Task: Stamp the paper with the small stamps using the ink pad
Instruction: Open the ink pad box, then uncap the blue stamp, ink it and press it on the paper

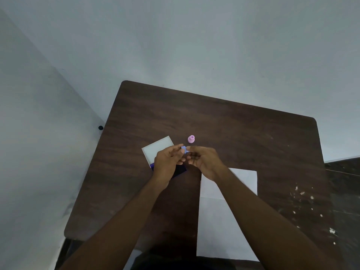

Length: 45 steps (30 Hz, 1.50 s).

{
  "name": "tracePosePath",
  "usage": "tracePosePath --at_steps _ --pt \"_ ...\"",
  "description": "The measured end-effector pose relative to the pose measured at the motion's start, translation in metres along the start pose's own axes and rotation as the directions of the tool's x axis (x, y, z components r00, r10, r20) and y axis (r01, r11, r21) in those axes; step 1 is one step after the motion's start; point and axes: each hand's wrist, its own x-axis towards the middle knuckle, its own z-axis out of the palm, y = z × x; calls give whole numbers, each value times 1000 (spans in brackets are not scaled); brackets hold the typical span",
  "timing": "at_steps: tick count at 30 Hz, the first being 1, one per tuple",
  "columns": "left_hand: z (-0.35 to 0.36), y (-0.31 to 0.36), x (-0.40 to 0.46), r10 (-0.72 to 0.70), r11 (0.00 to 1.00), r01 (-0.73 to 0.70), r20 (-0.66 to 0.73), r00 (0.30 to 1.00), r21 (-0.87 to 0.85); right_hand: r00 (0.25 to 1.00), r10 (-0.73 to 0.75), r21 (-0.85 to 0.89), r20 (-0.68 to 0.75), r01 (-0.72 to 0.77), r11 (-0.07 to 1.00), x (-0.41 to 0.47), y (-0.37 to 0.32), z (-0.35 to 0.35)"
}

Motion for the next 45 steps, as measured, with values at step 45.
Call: tracePosePath --at_steps 45 --pt "-95 -79 -42 312 857 -112 -332 890 503 909 148 288 391 -274 918 -24 52 33"
